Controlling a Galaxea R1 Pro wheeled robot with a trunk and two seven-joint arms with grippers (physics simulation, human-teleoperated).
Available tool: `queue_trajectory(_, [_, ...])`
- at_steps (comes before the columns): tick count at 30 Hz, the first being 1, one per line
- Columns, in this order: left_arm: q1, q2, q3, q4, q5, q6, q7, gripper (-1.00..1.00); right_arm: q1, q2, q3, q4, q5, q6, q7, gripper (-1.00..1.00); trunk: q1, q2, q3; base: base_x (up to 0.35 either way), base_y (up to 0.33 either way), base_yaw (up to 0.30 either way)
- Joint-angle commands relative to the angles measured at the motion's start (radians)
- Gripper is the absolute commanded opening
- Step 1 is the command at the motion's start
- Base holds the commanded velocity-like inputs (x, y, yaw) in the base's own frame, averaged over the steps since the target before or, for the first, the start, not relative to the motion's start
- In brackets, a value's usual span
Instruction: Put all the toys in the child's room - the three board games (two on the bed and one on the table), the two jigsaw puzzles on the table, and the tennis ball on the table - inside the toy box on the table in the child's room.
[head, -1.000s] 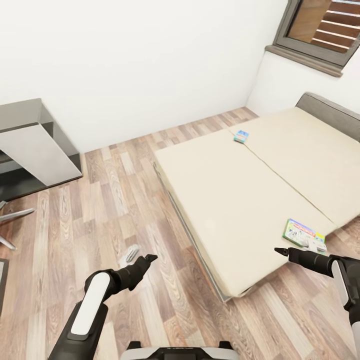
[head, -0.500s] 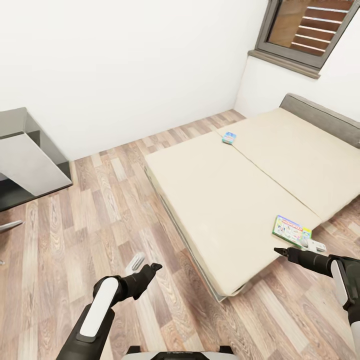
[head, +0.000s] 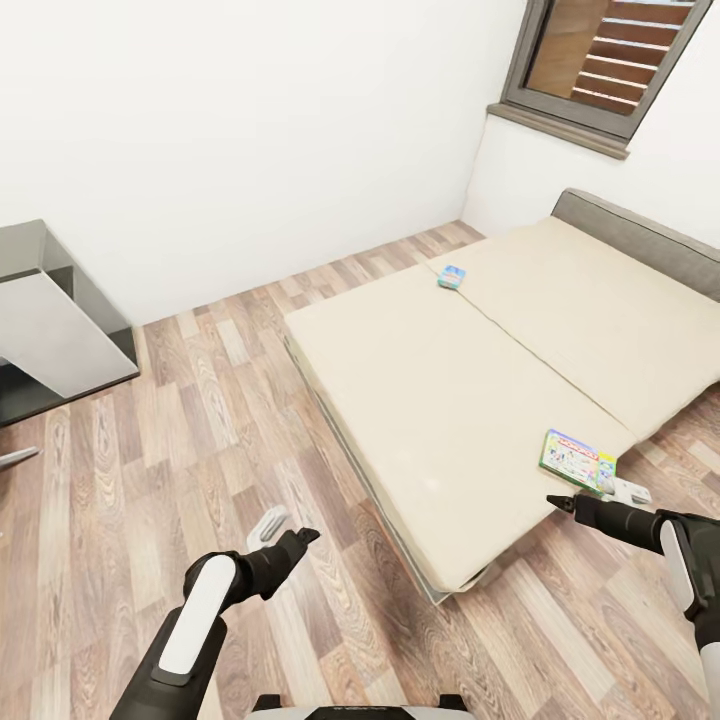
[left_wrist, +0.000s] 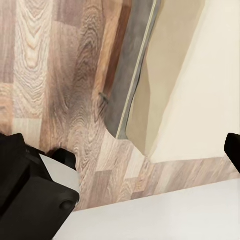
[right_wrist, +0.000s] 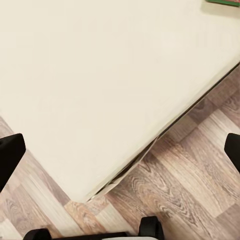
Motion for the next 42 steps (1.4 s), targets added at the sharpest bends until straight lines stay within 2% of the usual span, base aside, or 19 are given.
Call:
queue_trajectory(1, [-0.001, 0.004, 0.001, -0.003, 0.006, 0.001, 0.010, 1.00, -0.001, 0.001, -0.002, -0.001, 0.000, 0.006, 0.004, 1.00, 0.001, -0.002, -0.001, 0.000, 0.000, -0.014])
queue_trajectory(14, [-0.001, 0.059, 0.001, -0.041, -0.006, 0.018, 0.008, 1.00, -0.001, 0.003, -0.001, 0.000, -0.001, 0.006, 0.005, 1.00, 0.001, -0.002, -0.001, 0.003, 0.005, -0.006])
queue_trajectory(25, [-0.001, 0.072, 0.000, -0.074, -0.007, 0.036, 0.007, 1.00, -0.001, 0.009, -0.001, 0.000, -0.001, 0.006, 0.003, 1.00, 0.001, -0.002, 0.001, 0.107, 0.145, -0.048])
queue_trajectory(42, [-0.001, 0.077, 0.000, -0.167, -0.005, 0.054, 0.007, 1.00, -0.001, 0.012, 0.000, 0.000, -0.001, 0.006, 0.001, 1.00, 0.001, -0.002, 0.014, 0.219, 0.236, -0.204])
